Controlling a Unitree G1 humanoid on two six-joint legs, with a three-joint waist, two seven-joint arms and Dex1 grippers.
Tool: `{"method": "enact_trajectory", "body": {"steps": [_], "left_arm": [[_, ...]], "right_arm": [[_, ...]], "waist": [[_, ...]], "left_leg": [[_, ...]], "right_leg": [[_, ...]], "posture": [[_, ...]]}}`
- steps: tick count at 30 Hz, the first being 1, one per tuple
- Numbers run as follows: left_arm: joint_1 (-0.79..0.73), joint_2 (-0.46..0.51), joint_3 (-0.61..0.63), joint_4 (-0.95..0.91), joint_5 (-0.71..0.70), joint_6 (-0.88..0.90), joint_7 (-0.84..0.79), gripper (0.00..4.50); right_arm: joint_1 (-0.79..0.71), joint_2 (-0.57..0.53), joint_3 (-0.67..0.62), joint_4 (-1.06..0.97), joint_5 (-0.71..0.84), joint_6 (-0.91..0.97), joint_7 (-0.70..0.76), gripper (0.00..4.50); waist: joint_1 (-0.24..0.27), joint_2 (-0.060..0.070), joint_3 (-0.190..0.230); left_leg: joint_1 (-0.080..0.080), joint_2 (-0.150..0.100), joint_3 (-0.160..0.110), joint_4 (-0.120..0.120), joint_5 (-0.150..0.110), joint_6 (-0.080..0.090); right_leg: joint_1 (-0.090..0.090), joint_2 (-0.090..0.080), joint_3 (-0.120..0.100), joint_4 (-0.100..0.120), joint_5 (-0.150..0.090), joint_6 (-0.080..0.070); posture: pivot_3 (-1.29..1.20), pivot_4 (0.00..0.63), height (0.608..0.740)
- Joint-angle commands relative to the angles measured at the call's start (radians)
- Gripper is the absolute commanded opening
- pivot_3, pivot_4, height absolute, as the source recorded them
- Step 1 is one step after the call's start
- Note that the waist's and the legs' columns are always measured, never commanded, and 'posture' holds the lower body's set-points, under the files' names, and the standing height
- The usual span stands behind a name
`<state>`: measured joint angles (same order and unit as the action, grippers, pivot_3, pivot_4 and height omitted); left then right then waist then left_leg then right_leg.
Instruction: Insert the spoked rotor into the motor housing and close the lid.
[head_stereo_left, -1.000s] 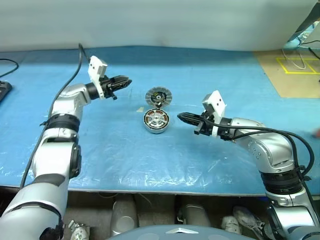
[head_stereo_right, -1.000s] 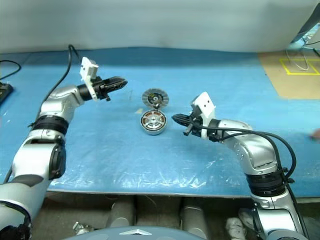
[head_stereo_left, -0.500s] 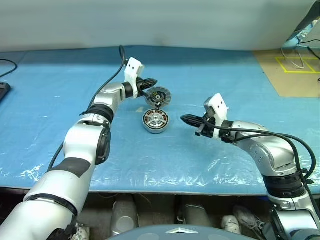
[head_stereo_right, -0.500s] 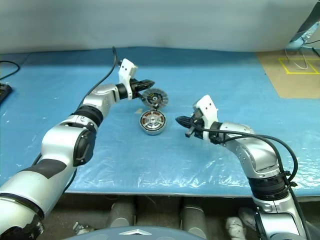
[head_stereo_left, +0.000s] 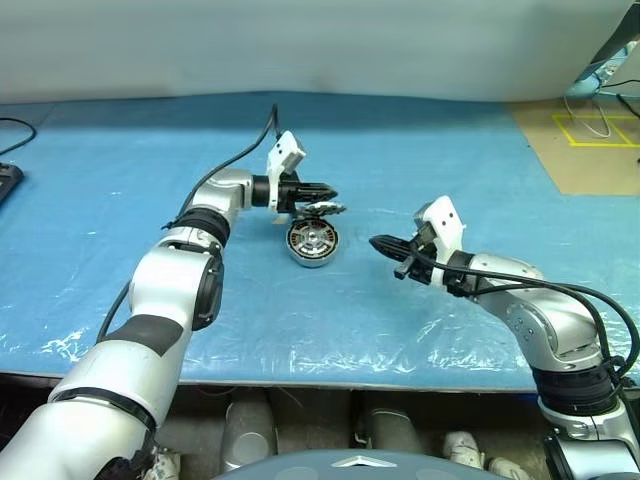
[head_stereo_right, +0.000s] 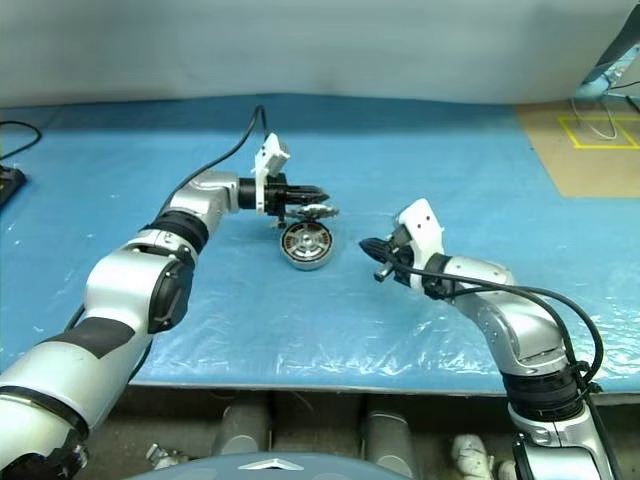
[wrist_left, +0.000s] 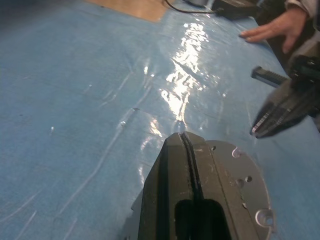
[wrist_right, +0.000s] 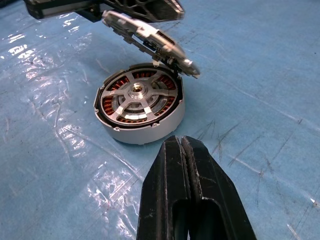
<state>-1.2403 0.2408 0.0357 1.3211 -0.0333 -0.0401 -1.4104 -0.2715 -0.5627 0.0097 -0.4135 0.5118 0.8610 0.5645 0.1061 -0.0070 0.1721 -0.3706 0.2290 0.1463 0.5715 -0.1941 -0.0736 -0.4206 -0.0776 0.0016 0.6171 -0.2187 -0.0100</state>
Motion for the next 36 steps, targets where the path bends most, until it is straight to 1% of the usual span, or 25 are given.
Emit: {"method": "enact_trajectory", "body": {"steps": [1,4,7,11,14,16,20,22,25,27,28,32,34,36], "left_arm": [[0.033,0.021,-0.066,-0.037,0.065,-0.086,-0.07,0.01],[0.074,0.028,-0.12,-0.049,0.117,-0.169,-0.069,0.01],[0.089,0.029,-0.125,-0.049,0.118,-0.176,-0.075,0.01],[0.139,0.034,-0.176,-0.065,0.159,-0.246,-0.108,0.01],[0.156,0.042,-0.202,-0.069,0.179,-0.288,-0.093,0.01],[0.147,0.04,-0.184,-0.072,0.157,-0.276,-0.087,0.01],[0.08,0.049,-0.072,-0.097,0.039,-0.21,-0.093,0.01],[0.049,0.071,-0.021,-0.133,-0.023,-0.153,-0.128,0.01],[0.024,0.105,0.051,-0.217,-0.13,0.022,-0.189,0.01],[0.066,0.133,0.049,-0.317,-0.175,0.098,-0.202,0.0],[0.122,0.154,0.038,-0.402,-0.188,0.124,-0.203,0.0],[0.355,0.211,0.031,-0.743,-0.239,0.277,-0.163,0.0],[0.471,0.23,0.043,-0.897,-0.27,0.359,-0.108,0.0],[0.567,0.241,0.053,-1.006,-0.287,0.394,-0.054,0.0]], "right_arm": [[-0.007,0.003,-0.022,-0.042,0.017,-0.003,-0.003,0.0],[-0.01,0.005,-0.006,-0.046,0.013,-0.007,0.002,0.0],[-0.019,0.009,-0.001,-0.037,0.011,-0.009,0.003,0.0],[-0.036,0.01,0.005,-0.014,0.0,-0.019,0.008,0.0],[-0.046,0.012,0.007,-0.005,-0.001,-0.02,0.01,0.0],[-0.051,0.014,0.008,-0.002,0.0,-0.02,0.012,0.0],[-0.063,0.024,-0.007,-0.01,0.017,-0.016,0.015,0.0],[-0.07,0.021,0.001,-0.012,0.001,-0.027,0.015,0.0],[-0.085,0.035,-0.002,-0.01,0.014,-0.031,0.02,0.0],[-0.095,0.042,0.002,-0.004,0.024,-0.036,0.035,0.39],[-0.102,0.048,0.007,0.003,0.025,-0.04,0.044,0.59],[-0.151,0.084,0.048,0.074,-0.012,-0.082,0.063,1.94],[-0.187,0.098,0.11,0.142,-0.073,-0.148,0.082,2.62],[-0.22,0.109,0.173,0.207,-0.124,-0.205,0.115,3.34]], "waist": [[0.0,0.0,0.0],[0.0,0.0,0.0],[0.0,0.0,0.0],[0.0,0.0,0.0],[0.0,0.0,0.0],[0.0,0.0,0.0],[-0.001,0.0,0.0],[0.0,0.0,0.0],[-0.004,0.0,0.0],[-0.004,0.0,0.0],[-0.008,0.0,0.0],[-0.019,0.002,-0.001],[-0.017,0.002,-0.001],[-0.015,0.002,-0.001]], "left_leg": [[0.0,0.0,0.0,0.0,0.0,0.0],[0.0,0.0,0.0,0.0,0.0,0.0],[0.0,0.0,0.0,0.0,0.0,0.0],[0.001,0.0,0.0,0.0,0.0,0.0],[0.003,0.0,0.0,0.0,0.0,0.0],[0.003,0.0,0.0,0.0,0.0,0.0],[0.003,0.0,0.0,0.0,0.0,0.0],[0.002,0.0,0.0,0.0,0.0,0.0],[0.002,0.0,0.0,0.0,0.0,0.0],[0.002,0.0,0.0,-0.001,0.0,0.0],[0.003,0.0,0.001,-0.002,0.0,0.0],[0.002,0.0,0.003,-0.006,0.0,0.0],[0.001,0.003,0.003,-0.005,0.0,0.0],[-0.002,0.005,0.003,-0.002,0.0,0.0]], "right_leg": [[0.0,0.0,0.0,0.0,0.0,0.0],[0.0,0.0,0.0,-0.001,0.0,0.0],[0.0,0.0,0.0,0.0,0.0,0.0],[0.001,-0.001,0.0,0.0,0.0,0.0],[0.002,-0.001,0.0,0.0,0.0,0.0],[0.003,-0.001,0.0,0.0,0.0,0.0],[0.002,-0.001,0.0,0.001,0.0,0.0],[0.002,-0.001,0.0,0.001,0.0,0.0],[0.001,-0.001,0.0,0.0,0.0,0.0],[0.001,-0.001,0.0,0.0,0.0,0.0],[0.001,-0.001,0.0,-0.001,0.0,-0.001],[0.001,0.0,0.001,-0.003,0.0,-0.001],[-0.001,0.001,-0.001,-0.003,-0.001,-0.001],[-0.003,0.003,-0.002,0.0,-0.001,-0.002]], "posture": [[0.0,0.15,0.74],[0.0,0.15,0.74],[0.0,0.15,0.74],[0.0,0.15,0.74],[0.0,0.15,0.74],[0.0,0.15,0.74],[0.0,0.15,0.74],[0.0,0.15,0.74],[0.0,0.15,0.74],[0.0,0.15,0.74],[0.0,0.15,0.74],[0.0,0.15,0.74],[0.0,0.15,0.74],[0.0,0.15,0.74]]}}
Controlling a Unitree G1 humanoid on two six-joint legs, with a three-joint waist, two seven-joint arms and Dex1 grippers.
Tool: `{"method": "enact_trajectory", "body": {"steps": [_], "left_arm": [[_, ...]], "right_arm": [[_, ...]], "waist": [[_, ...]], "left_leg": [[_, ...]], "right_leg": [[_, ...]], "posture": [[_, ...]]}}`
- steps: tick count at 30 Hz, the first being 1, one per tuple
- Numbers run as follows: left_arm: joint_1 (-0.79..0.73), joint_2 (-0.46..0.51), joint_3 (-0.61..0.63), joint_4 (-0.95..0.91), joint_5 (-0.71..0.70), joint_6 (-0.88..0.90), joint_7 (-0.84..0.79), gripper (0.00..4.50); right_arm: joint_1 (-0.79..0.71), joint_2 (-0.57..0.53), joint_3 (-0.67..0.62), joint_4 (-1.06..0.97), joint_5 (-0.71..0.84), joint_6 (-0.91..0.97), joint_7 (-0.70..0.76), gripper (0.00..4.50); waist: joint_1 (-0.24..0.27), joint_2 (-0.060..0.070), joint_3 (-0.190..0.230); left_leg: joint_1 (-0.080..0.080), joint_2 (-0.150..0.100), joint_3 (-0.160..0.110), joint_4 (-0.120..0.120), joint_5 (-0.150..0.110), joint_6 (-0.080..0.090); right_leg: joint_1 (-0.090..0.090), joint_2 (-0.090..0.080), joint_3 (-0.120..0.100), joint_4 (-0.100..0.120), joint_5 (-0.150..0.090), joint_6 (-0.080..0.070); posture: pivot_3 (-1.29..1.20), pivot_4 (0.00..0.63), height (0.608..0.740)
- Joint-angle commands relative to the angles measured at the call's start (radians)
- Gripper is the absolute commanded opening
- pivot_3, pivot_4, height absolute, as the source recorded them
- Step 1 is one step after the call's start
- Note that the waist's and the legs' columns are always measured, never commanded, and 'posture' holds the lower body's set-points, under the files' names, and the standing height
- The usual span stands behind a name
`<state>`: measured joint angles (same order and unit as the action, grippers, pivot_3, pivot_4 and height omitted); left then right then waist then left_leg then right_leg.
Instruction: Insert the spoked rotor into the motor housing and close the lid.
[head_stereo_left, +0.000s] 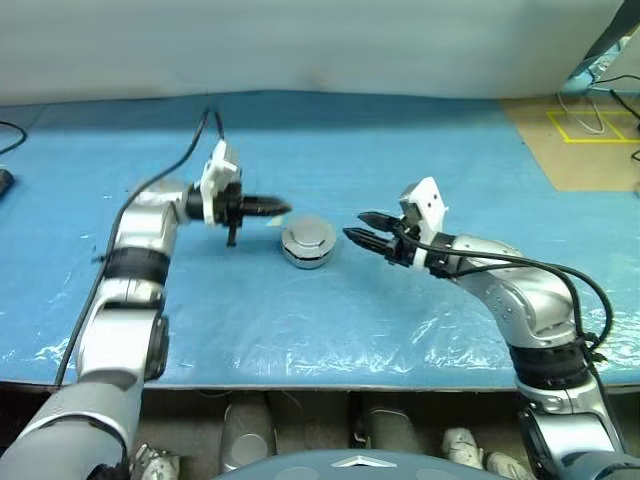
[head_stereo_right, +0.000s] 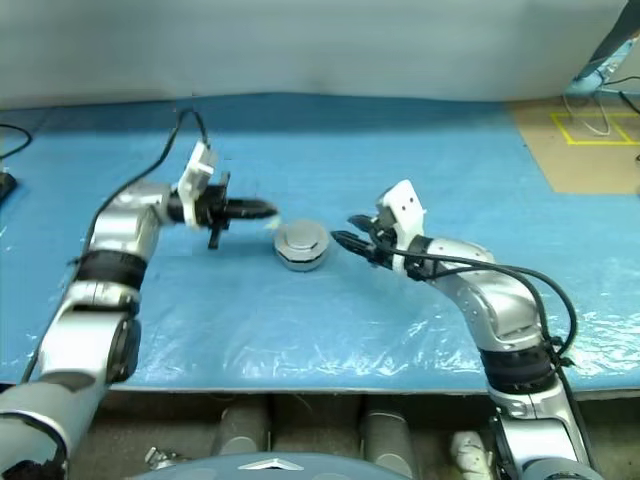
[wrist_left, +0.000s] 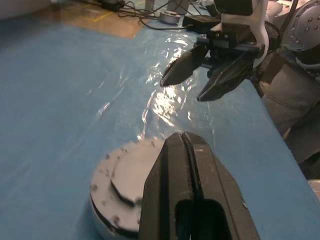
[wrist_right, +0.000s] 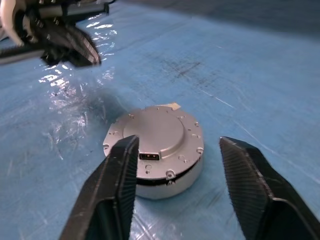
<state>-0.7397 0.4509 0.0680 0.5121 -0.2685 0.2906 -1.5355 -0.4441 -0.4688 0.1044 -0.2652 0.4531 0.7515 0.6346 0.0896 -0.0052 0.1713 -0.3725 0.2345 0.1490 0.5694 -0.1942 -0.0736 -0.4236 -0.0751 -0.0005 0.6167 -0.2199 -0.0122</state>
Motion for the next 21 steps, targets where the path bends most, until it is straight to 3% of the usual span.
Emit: {"method": "enact_trajectory", "body": {"steps": [1,3,4,14,21], "left_arm": [[0.105,0.031,0.033,-0.246,-0.073,0.098,0.102,0.0],[0.183,0.042,0.04,-0.335,-0.099,0.128,0.145,0.0],[0.221,0.051,0.032,-0.37,-0.094,0.115,0.159,0.0],[0.428,0.073,0.029,-0.504,-0.105,0.058,0.308,0.0],[0.435,0.077,0.03,-0.508,-0.13,0.056,0.366,0.0]], "right_arm": [[-0.069,0.025,0.105,0.096,-0.083,-0.119,0.065,3.7],[-0.114,0.048,0.15,0.171,-0.121,-0.165,0.096,4.36],[-0.134,0.055,0.171,0.208,-0.146,-0.191,0.109,4.45],[-0.242,0.136,0.223,0.463,-0.272,-0.354,0.171,4.45],[-0.223,0.146,0.22,0.481,-0.308,-0.374,0.201,4.45]], "waist": [[0.003,0.0,0.0],[0.006,0.0,0.0],[0.003,0.0,0.0],[-0.002,0.0,0.0],[-0.014,0.0,0.0]], "left_leg": [[-0.001,0.001,0.0,0.0,0.0,0.0],[0.0,0.001,0.0,0.001,0.0,0.0],[-0.001,0.001,0.0,0.002,0.0,0.0],[0.0,0.001,0.001,0.005,0.0,0.0],[0.0,0.002,0.001,0.005,0.0,0.0]], "right_leg": [[0.0,0.0,-0.001,0.0,0.0,0.0],[0.0,0.0,-0.001,0.002,-0.002,-0.004],[0.0,0.0,-0.001,0.002,-0.003,-0.004],[0.0,0.0,0.0,0.004,-0.003,-0.004],[0.0,0.0,0.0,0.005,-0.003,-0.004]], "posture": [[0.0,0.15,0.74],[0.0,0.15,0.74],[0.0,0.15,0.74],[0.0,0.15,0.74],[0.0,0.15,0.74]]}}
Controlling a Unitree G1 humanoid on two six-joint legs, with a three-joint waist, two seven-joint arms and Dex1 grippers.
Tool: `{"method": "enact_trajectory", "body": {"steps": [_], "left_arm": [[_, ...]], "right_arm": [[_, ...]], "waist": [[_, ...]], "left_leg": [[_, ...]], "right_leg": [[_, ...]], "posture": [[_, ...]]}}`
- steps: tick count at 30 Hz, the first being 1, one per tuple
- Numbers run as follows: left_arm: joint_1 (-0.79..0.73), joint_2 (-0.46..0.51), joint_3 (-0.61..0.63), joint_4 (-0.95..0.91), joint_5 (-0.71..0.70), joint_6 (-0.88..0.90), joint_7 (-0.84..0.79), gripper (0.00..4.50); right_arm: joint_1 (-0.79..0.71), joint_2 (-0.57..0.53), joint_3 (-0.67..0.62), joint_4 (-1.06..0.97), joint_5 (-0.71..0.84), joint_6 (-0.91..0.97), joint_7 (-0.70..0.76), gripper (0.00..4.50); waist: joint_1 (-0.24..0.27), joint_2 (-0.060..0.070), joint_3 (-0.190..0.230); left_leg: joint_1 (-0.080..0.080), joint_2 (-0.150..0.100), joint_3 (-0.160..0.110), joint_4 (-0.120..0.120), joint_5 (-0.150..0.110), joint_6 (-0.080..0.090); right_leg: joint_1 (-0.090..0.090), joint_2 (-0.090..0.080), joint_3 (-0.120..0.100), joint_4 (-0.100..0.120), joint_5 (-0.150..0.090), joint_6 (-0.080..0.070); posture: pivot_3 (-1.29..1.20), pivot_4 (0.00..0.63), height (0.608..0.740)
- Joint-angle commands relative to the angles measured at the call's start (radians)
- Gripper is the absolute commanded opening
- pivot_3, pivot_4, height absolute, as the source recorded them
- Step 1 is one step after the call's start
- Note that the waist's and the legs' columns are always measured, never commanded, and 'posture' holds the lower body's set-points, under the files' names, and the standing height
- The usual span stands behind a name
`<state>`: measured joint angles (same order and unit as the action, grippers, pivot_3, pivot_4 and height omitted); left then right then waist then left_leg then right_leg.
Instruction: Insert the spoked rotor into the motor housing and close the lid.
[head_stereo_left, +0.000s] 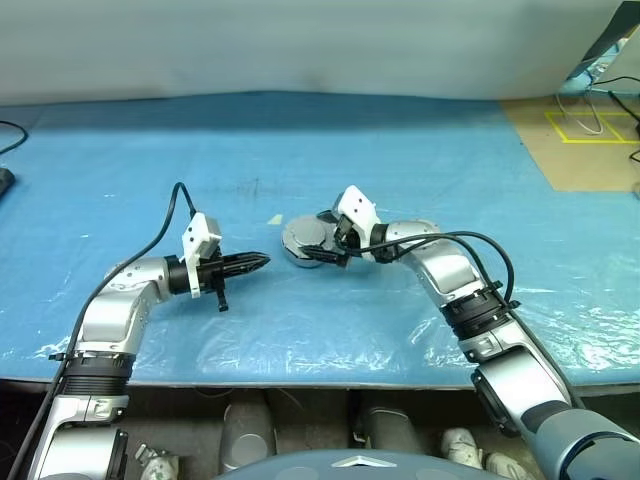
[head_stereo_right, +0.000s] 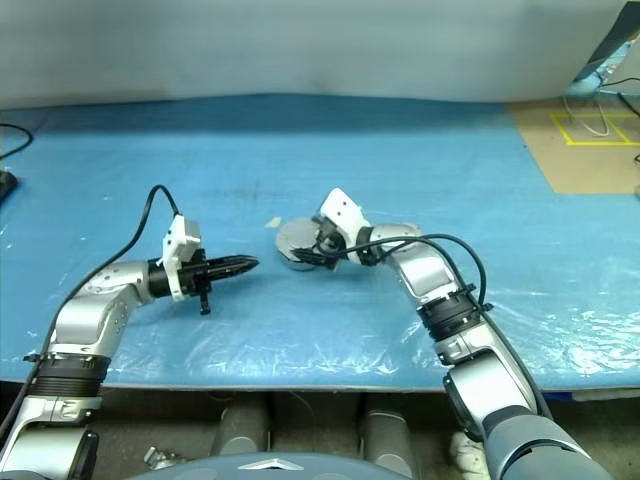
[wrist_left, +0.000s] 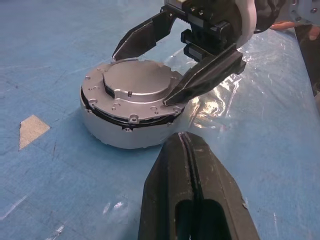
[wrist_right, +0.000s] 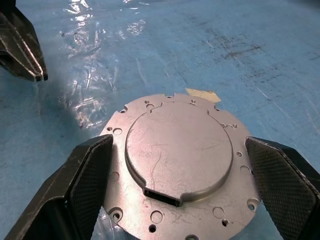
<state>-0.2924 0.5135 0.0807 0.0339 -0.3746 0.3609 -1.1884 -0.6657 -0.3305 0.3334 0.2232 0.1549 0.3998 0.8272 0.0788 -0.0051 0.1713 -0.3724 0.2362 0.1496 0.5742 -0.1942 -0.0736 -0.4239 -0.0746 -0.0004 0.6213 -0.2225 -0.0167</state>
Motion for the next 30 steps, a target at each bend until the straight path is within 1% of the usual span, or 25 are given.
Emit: {"method": "enact_trajectory", "body": {"steps": [1,3,5,6,10,18,21,24,30], "left_arm": [[-0.021,0.015,0.02,-0.028,-0.032,-0.008,0.026,0.0],[-0.045,0.013,0.028,-0.016,-0.047,0.006,0.042,0.0],[-0.064,0.019,0.022,0.006,-0.045,0.003,0.048,0.0],[-0.074,0.023,0.019,0.018,-0.043,0.001,0.049,0.0],[-0.122,0.03,0.023,0.067,-0.045,-0.019,0.055,0.0],[-0.135,0.036,0.004,0.099,-0.037,-0.051,0.051,0.0],[-0.136,0.03,-0.002,0.097,-0.039,-0.052,0.056,0.0],[-0.138,0.023,-0.021,0.102,-0.029,-0.053,0.06,0.0],[-0.144,0.014,-0.034,0.115,-0.028,-0.066,0.061,0.0]], "right_arm": [[0.0,0.011,-0.011,-0.005,-0.013,-0.025,0.006,4.28],[0.0,0.023,-0.02,0.0,-0.008,-0.021,0.003,3.9],[-0.003,0.043,-0.038,0.006,0.006,-0.005,-0.005,3.22],[-0.005,0.047,-0.038,0.01,0.001,-0.007,-0.008,2.97],[0.004,0.046,-0.014,0.018,-0.041,-0.019,-0.013,2.97],[0.021,0.047,-0.008,0.018,-0.062,-0.018,-0.02,2.97],[0.027,0.045,0.009,0.038,-0.092,-0.04,-0.033,2.97],[0.04,0.044,0.027,0.102,-0.132,-0.073,-0.055,2.97],[0.05,0.024,0.002,0.094,-0.116,-0.067,-0.035,2.97]], "waist": [[-0.006,0.0,0.0],[-0.009,0.0,0.0],[-0.01,0.0,0.0],[-0.011,0.0,0.0],[-0.012,0.0,0.0],[-0.012,0.0,0.0],[-0.012,0.0,0.0],[-0.012,0.0,0.0],[-0.011,0.0,0.0]], "left_leg": [[0.0,0.0,0.0,0.0,0.0,0.0],[0.0,0.0,0.0,0.001,0.0,0.0],[0.0,0.0,0.0,0.001,0.0,0.0],[0.001,0.0,0.0,0.001,0.0,0.0],[0.001,0.0,0.0,0.002,0.0,0.0],[0.001,0.0,0.0,0.002,0.0,0.0],[0.002,0.0,0.0,0.002,0.0,0.0],[0.003,0.0,0.0,0.002,0.0,0.0],[0.006,-0.001,0.001,0.002,0.0,0.0]], "right_leg": [[0.0,0.0,0.0,0.0,0.0,0.0],[0.0,0.0,0.0,0.001,0.0,0.0],[0.0,0.0,0.0,0.001,0.0,0.0],[0.0,0.0,0.001,0.001,0.0,0.0],[0.0,0.0,0.001,0.001,0.0,0.0],[0.0,0.0,0.001,0.001,0.0,0.0],[0.0,0.0,0.001,0.002,0.0,0.0],[0.001,0.0,0.002,0.002,0.0,0.0],[0.004,0.0,0.003,0.002,0.0,0.0]], "posture": [[0.0,0.15,0.74],[0.0,0.15,0.74],[0.0,0.15,0.74],[0.0,0.15,0.74],[0.0,0.15,0.74],[0.0,0.15,0.74],[0.0,0.15,0.74],[0.0,0.15,0.74],[0.0,0.15,0.74]]}}
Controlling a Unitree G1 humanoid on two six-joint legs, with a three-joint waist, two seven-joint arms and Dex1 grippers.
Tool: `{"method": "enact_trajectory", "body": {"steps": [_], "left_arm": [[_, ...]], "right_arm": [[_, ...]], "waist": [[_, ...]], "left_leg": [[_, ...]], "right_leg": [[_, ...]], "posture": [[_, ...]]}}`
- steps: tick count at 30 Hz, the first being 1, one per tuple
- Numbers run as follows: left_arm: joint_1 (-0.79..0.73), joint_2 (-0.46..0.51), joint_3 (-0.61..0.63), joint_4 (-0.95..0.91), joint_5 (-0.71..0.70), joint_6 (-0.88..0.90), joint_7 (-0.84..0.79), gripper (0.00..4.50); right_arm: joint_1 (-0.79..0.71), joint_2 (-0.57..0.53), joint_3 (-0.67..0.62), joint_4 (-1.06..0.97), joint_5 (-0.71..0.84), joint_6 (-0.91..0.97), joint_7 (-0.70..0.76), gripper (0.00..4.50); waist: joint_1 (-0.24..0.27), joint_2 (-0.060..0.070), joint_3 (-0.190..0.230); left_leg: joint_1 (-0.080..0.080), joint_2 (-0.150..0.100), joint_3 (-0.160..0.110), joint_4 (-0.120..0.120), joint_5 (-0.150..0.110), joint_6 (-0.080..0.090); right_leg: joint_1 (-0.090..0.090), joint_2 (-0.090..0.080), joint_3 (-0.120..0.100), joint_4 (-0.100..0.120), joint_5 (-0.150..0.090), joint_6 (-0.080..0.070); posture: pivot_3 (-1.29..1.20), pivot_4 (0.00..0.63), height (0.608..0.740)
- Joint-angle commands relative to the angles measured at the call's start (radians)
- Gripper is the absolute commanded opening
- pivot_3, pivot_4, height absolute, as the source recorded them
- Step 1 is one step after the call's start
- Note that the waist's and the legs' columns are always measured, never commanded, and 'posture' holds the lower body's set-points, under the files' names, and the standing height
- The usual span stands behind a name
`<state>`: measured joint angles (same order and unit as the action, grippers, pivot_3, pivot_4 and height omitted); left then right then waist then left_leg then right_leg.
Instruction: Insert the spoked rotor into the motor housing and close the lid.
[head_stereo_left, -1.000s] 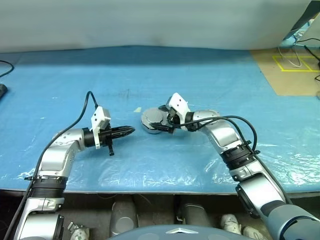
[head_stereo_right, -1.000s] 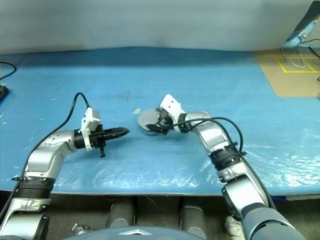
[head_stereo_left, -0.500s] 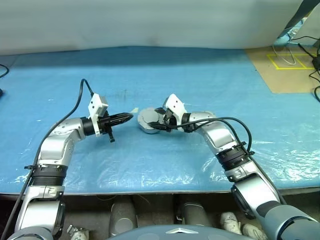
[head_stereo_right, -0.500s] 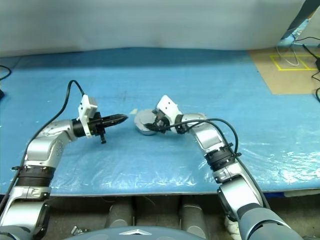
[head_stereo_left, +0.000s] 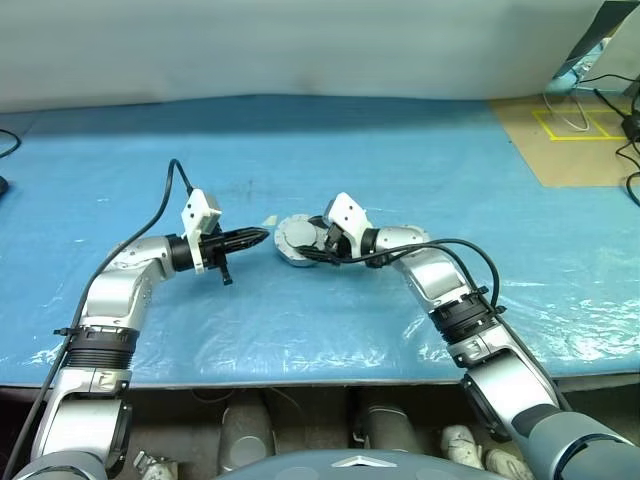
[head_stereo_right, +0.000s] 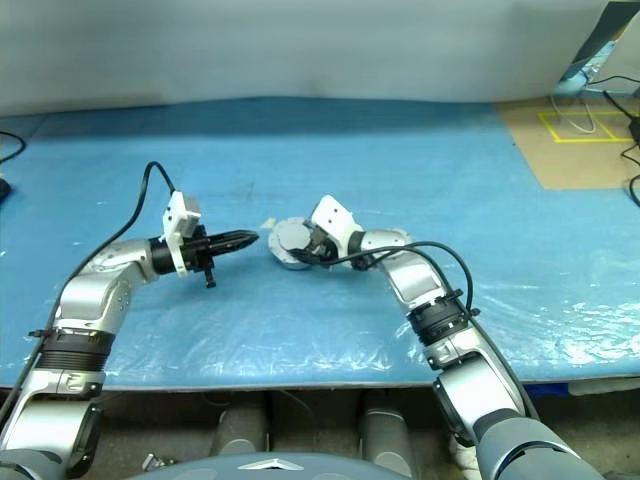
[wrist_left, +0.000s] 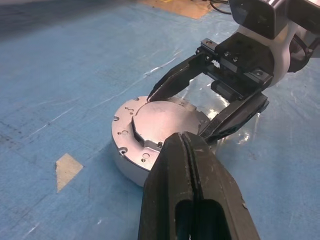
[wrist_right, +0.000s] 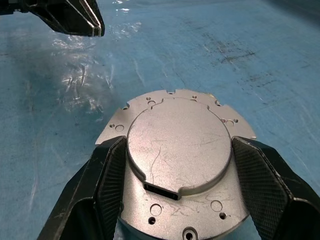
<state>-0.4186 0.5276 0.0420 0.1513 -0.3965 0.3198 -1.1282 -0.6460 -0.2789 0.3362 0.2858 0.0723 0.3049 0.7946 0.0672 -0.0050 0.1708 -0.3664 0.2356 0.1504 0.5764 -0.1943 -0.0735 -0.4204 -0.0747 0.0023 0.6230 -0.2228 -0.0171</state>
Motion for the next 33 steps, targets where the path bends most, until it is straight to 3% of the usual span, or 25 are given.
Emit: {"method": "enact_trajectory", "body": {"steps": [1,11,17,18,20,33], "left_arm": [[-0.02,-0.003,0.002,0.0,-0.006,-0.027,0.0,0.0],[-0.05,-0.014,-0.015,0.05,0.002,-0.052,-0.015,0.0],[-0.062,-0.022,-0.021,0.077,0.006,-0.069,-0.016,0.0],[-0.063,-0.022,-0.023,0.079,0.005,-0.071,-0.016,0.0],[-0.063,-0.022,-0.024,0.08,0.004,-0.073,-0.017,0.0],[-0.065,-0.02,-0.024,0.091,0.006,-0.086,-0.02,0.0]], "right_arm": [[0.026,-0.035,-0.004,0.033,-0.033,0.026,0.002,2.97],[-0.012,-0.028,-0.079,-0.085,0.064,0.122,0.045,2.97],[-0.008,-0.023,-0.06,-0.071,0.027,0.109,0.018,2.97],[-0.004,-0.028,-0.051,-0.067,0.016,0.1,0.019,3.72],[0.001,-0.033,-0.039,-0.058,-0.007,0.09,0.011,4.38],[0.02,-0.001,-0.034,-0.065,-0.008,0.097,0.009,4.45]], "waist": [[0.0,0.0,0.0],[0.003,0.0,0.0],[0.002,0.0,0.0],[0.002,0.0,0.0],[0.002,0.0,0.0],[0.0,0.0,0.0]], "left_leg": [[0.0,0.0,0.0,0.0,0.0,0.0],[-0.002,0.0,0.0,0.0,0.0,0.0],[-0.003,0.0,0.0,-0.001,0.0,0.0],[-0.003,0.0,0.0,-0.001,0.0,0.0],[-0.003,0.0,0.0,-0.001,0.0,0.0],[-0.002,0.0,0.0,-0.001,0.0,0.0]], "right_leg": [[0.0,0.0,0.0,0.0,0.0,0.0],[0.0,0.0,-0.001,-0.001,0.0,0.0],[-0.002,0.0,-0.001,-0.001,0.0,0.0],[-0.002,0.0,-0.001,-0.001,0.0,0.0],[-0.002,0.0,-0.001,-0.001,0.0,0.0],[-0.002,0.0,-0.001,-0.001,0.0,0.0]], "posture": [[0.0,0.15,0.74],[0.0,0.15,0.74],[0.0,0.15,0.74],[0.0,0.15,0.74],[0.0,0.15,0.74],[0.0,0.15,0.74]]}}
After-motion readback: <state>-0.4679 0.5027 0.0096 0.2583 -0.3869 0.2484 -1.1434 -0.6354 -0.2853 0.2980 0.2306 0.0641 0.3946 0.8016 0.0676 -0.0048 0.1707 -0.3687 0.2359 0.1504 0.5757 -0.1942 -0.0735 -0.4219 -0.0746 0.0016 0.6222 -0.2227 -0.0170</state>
